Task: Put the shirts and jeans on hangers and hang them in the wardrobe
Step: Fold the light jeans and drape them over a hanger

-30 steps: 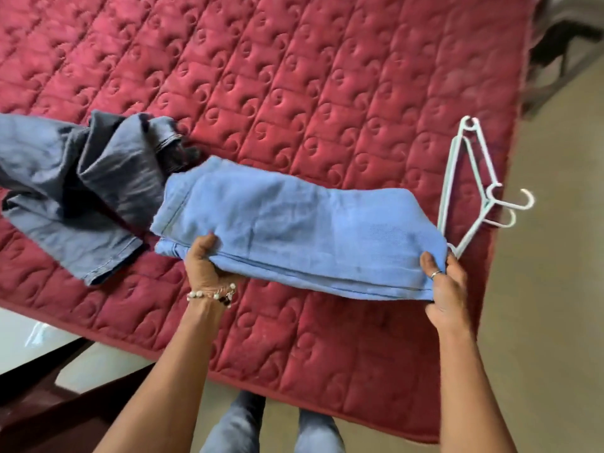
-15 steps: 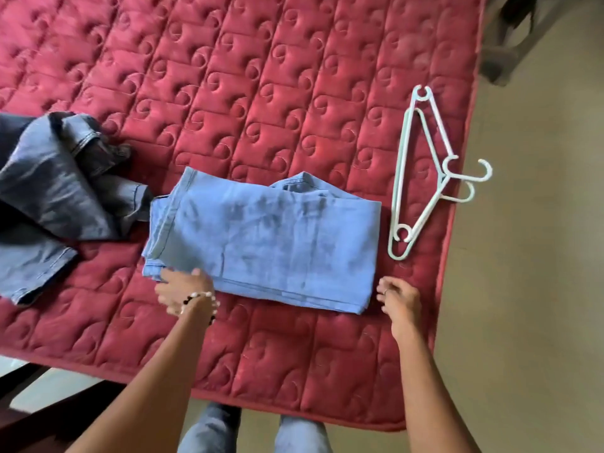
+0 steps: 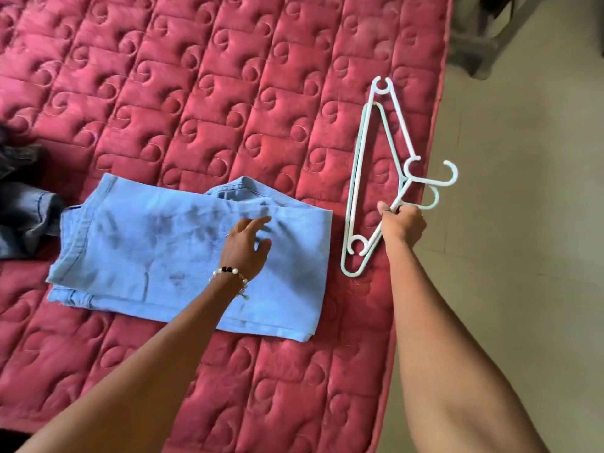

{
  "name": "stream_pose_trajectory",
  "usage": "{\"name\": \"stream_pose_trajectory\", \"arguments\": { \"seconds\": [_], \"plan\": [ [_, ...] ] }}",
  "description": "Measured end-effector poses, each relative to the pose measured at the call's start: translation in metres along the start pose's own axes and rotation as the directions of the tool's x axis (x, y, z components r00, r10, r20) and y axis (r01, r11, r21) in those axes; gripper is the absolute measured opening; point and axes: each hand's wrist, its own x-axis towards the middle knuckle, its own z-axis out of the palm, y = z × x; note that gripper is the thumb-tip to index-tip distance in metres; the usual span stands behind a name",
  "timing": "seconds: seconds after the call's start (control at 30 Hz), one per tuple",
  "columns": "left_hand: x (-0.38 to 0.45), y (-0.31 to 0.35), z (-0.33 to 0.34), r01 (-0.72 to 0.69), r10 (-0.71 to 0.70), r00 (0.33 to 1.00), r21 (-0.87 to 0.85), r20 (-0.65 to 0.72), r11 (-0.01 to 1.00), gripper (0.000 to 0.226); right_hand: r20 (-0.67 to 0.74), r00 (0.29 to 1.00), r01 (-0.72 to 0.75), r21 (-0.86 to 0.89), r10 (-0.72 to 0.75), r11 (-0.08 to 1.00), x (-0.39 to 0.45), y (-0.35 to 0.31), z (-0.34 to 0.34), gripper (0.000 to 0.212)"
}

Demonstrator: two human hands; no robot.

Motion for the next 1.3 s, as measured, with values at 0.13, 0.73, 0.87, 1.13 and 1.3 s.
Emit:
{"name": "stream_pose_trajectory", "arguments": {
  "seconds": [0.13, 0.73, 0.87, 1.13, 1.3],
  "plan": [
    [0.001, -0.002, -0.001, 0.038, -0.039, 0.999, -0.031, -0.031, 0.999, 0.042, -0.103, 0.995, 0.004, -0.134, -0.018, 0.991, 0.006, 0.000, 0.007, 0.030],
    [-0.037, -0.012, -0.060, 0.342, -0.362, 0.932, -0.283, -0.022, 0.896, 0.018, 0.101, 0.992, -0.119, 0.483, 0.080, 0.868, -0.208, 0.091, 0.011, 0.010],
    [-0.052, 0.006, -0.052, 0.184, -0.185, 0.983, -0.182, 0.013, 0.966, 0.019, 0.271, 0.883, -0.470, 0.475, 0.385, 0.744, -0.220, 0.120, 0.027, 0.009],
    [-0.056, 0.086, 0.029, -0.021, -0.058, 0.909, 0.184, 0.413, 0.983, 0.030, 0.263, 0.860, -0.499, 0.613, 0.438, 0.612, -0.154, 0.093, 0.014, 0.033],
    [-0.059, 0.098, 0.077, 0.232, -0.356, 0.908, 0.443, 0.220, 0.866, 0.061, 0.278, 0.856, -0.495, 0.683, 0.436, 0.536, -0.135, 0.091, 0.019, 0.026]
  ]
}}
